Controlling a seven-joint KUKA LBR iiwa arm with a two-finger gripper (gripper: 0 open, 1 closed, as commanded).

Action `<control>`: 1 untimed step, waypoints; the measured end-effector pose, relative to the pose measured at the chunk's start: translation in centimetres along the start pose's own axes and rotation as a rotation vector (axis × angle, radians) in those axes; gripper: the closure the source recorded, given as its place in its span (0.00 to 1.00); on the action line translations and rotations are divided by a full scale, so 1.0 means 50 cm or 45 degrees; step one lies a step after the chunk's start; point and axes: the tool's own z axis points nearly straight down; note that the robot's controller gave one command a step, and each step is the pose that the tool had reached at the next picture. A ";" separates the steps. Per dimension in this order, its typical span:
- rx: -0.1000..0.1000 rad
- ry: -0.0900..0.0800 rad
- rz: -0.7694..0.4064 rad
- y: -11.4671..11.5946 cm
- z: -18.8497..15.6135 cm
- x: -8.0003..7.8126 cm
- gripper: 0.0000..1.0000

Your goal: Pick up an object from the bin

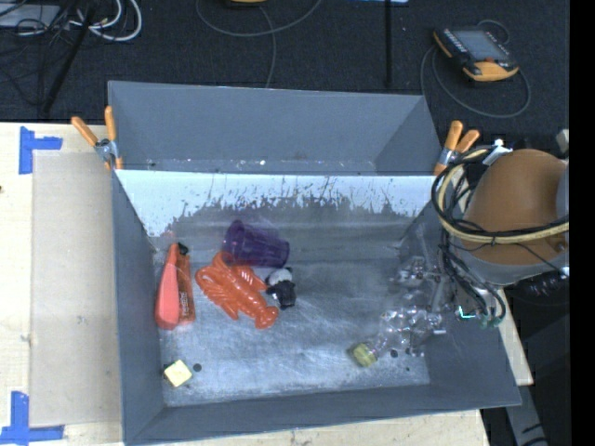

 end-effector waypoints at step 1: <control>0.002 -0.009 -0.004 0.001 -0.007 -0.004 0.00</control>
Offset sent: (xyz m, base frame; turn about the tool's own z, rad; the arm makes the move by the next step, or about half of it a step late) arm -0.0029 -0.0132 -0.0883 0.0016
